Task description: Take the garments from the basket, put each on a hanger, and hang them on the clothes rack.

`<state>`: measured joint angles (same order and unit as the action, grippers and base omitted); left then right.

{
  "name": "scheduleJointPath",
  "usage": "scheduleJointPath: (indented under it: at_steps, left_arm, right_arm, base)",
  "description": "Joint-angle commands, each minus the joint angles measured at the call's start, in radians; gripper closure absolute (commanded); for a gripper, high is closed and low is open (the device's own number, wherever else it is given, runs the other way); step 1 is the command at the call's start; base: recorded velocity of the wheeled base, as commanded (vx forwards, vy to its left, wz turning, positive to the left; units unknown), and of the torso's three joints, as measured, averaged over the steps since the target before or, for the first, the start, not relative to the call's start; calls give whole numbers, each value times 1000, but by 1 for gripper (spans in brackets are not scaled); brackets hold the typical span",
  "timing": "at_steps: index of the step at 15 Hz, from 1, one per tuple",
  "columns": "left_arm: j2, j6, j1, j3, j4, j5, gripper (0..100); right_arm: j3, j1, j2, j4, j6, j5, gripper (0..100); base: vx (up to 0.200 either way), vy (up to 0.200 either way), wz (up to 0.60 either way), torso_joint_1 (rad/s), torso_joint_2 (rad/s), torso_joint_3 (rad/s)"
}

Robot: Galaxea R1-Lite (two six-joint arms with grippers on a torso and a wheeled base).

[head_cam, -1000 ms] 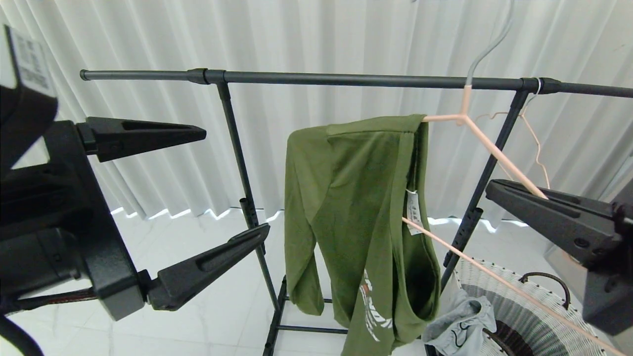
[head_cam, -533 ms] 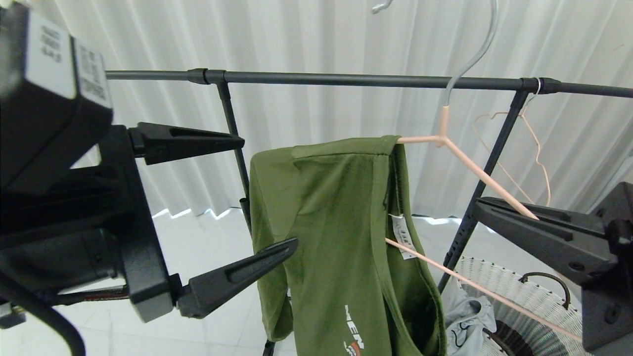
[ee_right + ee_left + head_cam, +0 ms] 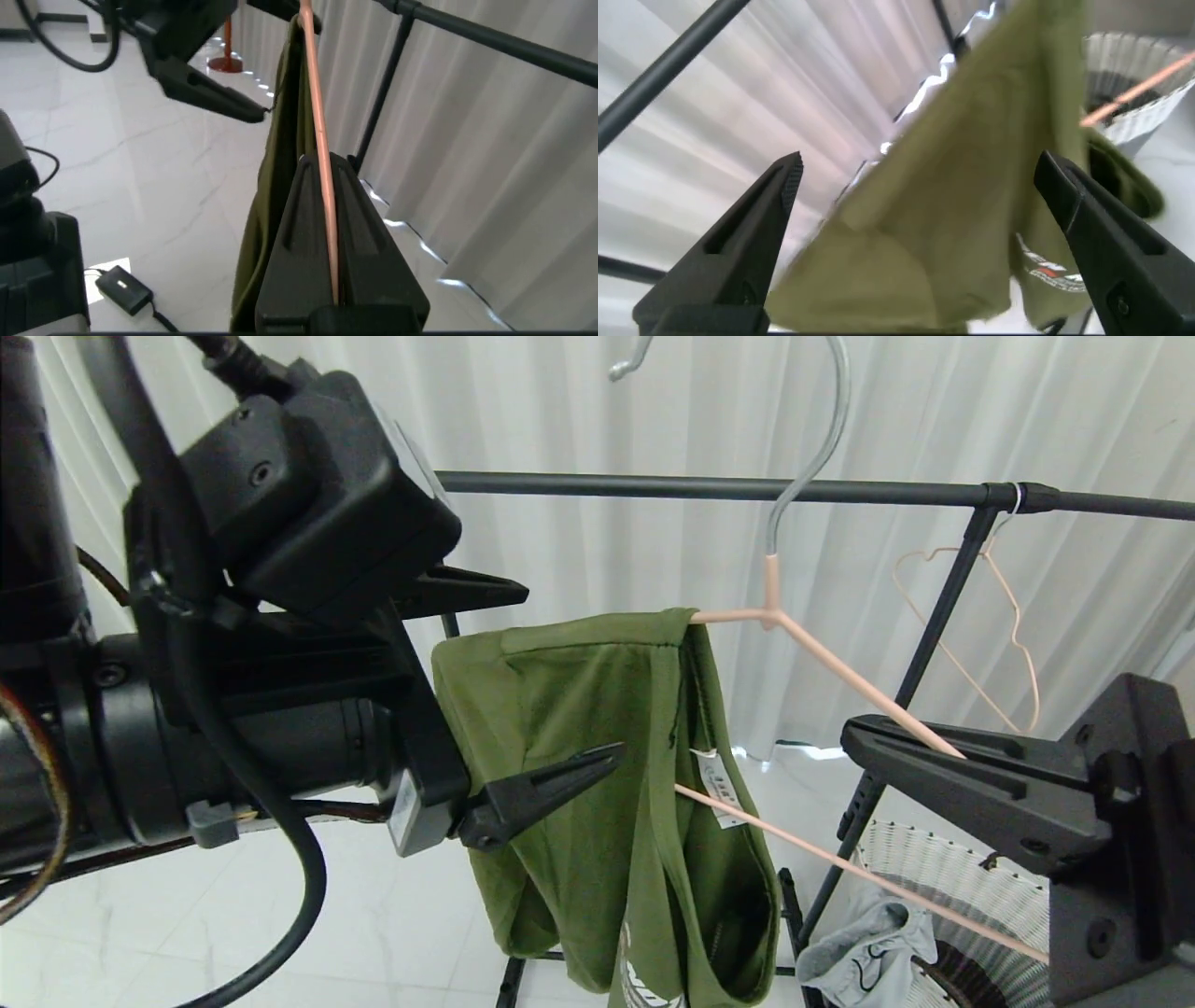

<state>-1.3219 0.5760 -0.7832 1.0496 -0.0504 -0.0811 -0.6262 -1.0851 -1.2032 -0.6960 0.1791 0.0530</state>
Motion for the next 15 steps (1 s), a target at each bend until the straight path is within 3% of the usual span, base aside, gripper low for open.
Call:
scheduleJointPath:
  at_steps: [1, 3, 7, 8, 15]
  left_arm:
    - [-30, 16, 16, 6, 0, 0, 0]
    - [-46, 67, 50, 15, 0, -3, 0]
    - [-76, 73, 51, 49, 0, -22, 0]
    - [-76, 73, 51, 47, 0, -22, 100]
    - [-74, 74, 51, 43, 0, -20, 100]
  right_arm:
    - [-1, -16, -13, 0, 8, 2, 100]
    - [-1, -30, -18, 0, 8, 1, 100]
    - [-6, -56, -24, 0, 10, -2, 100]
    - [-12, -58, -26, 0, 10, -2, 100]
    - [-24, -58, -33, 0, 31, -4, 100]
  base:
    - [0, 0, 0, 0, 0, 0]
    - [0, 0, 0, 0, 0, 0]
    - [0, 0, 0, 0, 0, 0]
    - [0, 0, 0, 0, 0, 0]
    - [0, 0, 0, 0, 0, 0]
